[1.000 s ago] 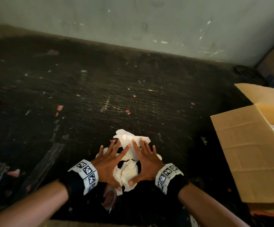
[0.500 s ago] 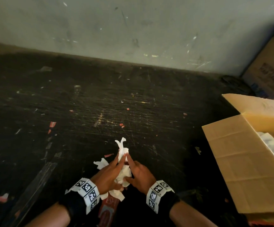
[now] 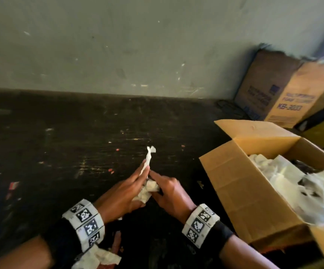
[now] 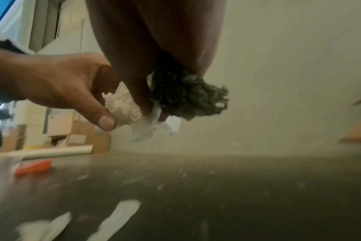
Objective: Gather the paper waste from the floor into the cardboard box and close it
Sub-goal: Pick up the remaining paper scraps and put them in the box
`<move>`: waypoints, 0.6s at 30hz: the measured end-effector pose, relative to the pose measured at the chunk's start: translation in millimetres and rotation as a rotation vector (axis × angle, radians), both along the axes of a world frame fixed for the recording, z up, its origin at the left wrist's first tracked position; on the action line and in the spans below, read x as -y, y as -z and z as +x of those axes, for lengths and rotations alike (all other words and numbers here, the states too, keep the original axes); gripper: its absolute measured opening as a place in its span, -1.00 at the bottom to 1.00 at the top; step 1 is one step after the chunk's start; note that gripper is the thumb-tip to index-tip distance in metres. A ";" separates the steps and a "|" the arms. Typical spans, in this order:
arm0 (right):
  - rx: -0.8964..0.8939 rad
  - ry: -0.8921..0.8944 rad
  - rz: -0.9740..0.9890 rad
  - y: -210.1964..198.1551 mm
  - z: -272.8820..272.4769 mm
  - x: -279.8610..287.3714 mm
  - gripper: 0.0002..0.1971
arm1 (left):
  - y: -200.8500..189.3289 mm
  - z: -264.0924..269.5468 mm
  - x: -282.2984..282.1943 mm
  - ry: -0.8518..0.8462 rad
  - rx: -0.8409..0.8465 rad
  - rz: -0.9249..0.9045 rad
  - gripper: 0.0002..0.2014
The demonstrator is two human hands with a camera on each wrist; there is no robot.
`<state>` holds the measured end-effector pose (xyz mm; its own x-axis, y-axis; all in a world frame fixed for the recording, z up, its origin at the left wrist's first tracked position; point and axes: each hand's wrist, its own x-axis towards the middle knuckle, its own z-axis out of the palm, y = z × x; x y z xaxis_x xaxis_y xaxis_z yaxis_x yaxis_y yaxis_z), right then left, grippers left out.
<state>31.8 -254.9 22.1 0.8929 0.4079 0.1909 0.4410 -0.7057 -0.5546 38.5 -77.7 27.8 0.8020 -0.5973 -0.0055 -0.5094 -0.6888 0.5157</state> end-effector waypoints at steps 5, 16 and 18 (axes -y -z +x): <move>0.170 0.143 -0.028 -84.7 -8.6 74.8 -0.38 | -68.4 32.0 75.9 0.175 0.178 -0.089 0.04; 0.182 0.493 -0.271 -143.8 -12.0 260.3 -0.69 | -105.6 69.9 298.8 0.358 0.135 -0.146 0.00; 0.126 0.528 -0.324 -146.1 -8.5 290.5 -0.73 | -101.7 73.7 333.1 0.366 0.114 -0.113 -0.02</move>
